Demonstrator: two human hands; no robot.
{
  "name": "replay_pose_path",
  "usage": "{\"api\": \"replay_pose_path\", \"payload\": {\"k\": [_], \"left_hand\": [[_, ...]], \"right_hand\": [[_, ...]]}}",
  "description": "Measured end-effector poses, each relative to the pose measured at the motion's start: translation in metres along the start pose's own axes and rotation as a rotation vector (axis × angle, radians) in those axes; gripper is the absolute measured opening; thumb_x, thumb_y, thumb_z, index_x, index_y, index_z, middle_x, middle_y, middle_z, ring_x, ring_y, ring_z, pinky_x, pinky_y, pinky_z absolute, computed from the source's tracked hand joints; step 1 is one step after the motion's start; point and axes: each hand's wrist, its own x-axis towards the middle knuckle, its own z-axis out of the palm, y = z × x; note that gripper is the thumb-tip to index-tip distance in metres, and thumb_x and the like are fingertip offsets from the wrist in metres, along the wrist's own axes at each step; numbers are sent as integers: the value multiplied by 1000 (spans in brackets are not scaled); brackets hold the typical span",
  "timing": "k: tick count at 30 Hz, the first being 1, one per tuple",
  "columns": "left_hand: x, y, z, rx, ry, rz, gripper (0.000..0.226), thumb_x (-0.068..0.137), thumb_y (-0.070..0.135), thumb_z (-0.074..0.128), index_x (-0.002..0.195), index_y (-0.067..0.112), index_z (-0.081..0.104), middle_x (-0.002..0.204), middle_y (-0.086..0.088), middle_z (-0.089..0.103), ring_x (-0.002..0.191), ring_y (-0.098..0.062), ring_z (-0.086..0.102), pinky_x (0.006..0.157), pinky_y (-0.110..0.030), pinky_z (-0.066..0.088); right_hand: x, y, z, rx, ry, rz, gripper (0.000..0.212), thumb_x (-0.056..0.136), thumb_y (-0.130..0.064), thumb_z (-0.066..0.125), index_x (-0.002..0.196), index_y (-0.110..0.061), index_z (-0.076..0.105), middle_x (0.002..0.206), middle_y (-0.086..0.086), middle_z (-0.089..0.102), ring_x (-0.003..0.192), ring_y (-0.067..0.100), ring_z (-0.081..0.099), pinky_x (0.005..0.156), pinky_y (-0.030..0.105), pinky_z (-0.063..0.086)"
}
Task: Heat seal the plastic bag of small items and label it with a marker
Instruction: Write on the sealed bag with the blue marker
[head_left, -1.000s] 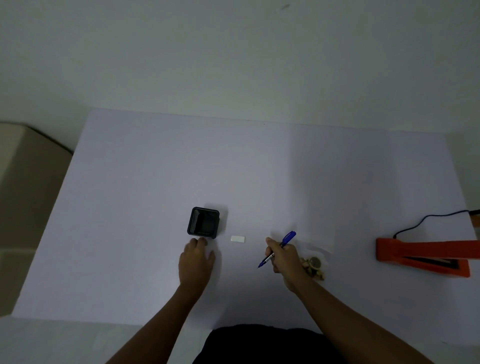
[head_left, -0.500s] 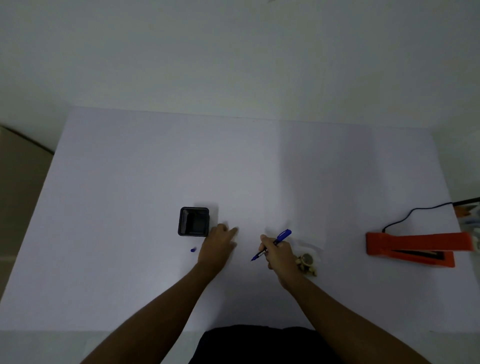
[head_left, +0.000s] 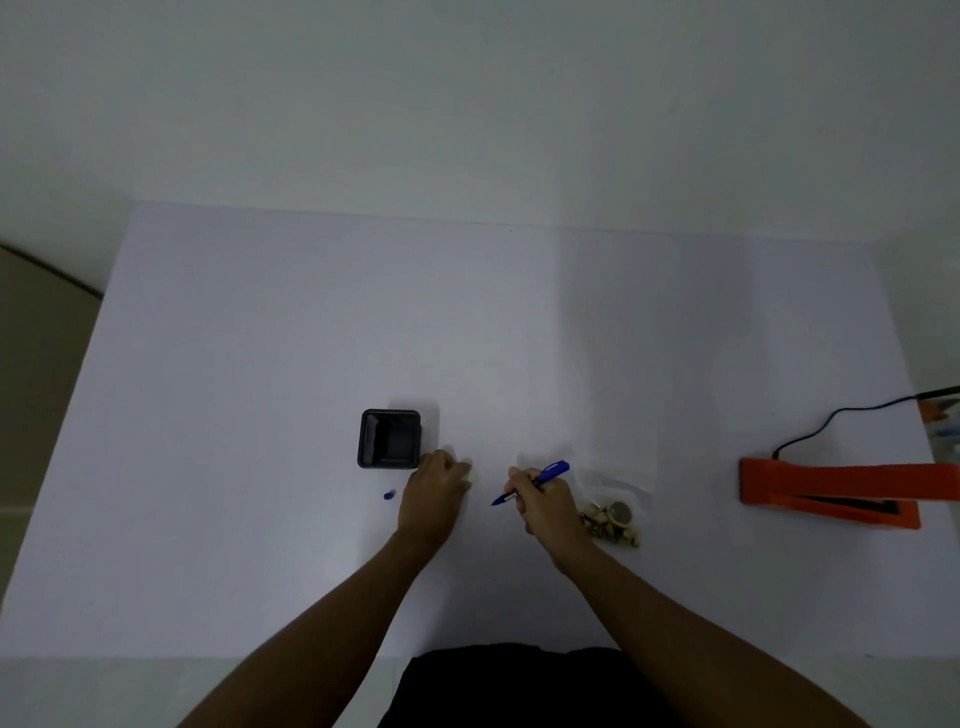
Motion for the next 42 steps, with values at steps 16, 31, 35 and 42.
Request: {"api": "replay_pose_path", "payload": {"k": [16, 31, 35, 42], "left_hand": [[12, 6, -6, -97, -47, -70, 15, 88, 2, 65, 76, 9, 59, 68, -9, 63, 61, -21, 56, 58, -33, 53], [21, 17, -28, -491, -208, -194, 15, 84, 18, 74, 96, 13, 67, 85, -6, 71, 76, -18, 66, 72, -33, 56], [16, 12, -28, -472, -203, -182, 9, 85, 20, 73, 88, 12, 70, 79, -4, 68, 68, -12, 59, 65, -24, 49], [13, 13, -30, -483, -234, -129, 11, 87, 22, 71, 87, 12, 71, 77, -1, 67, 68, -11, 59, 64, -21, 48]], "right_hand": [[17, 10, 11, -304, 19, -277, 21, 98, -8, 49, 97, -18, 68, 102, 3, 65, 86, 7, 60, 85, 26, 50], [39, 7, -1, -539, -103, -302, 11, 86, -13, 70, 76, -11, 67, 64, -8, 53, 57, 4, 45, 59, 14, 37], [40, 8, -9, -425, -90, -282, 7, 82, -13, 74, 78, -10, 69, 67, -4, 61, 59, 6, 50, 63, 22, 46], [34, 7, -10, -391, -136, -259, 5, 82, -17, 76, 85, -17, 72, 77, 1, 68, 65, 8, 56, 67, 22, 50]]}}
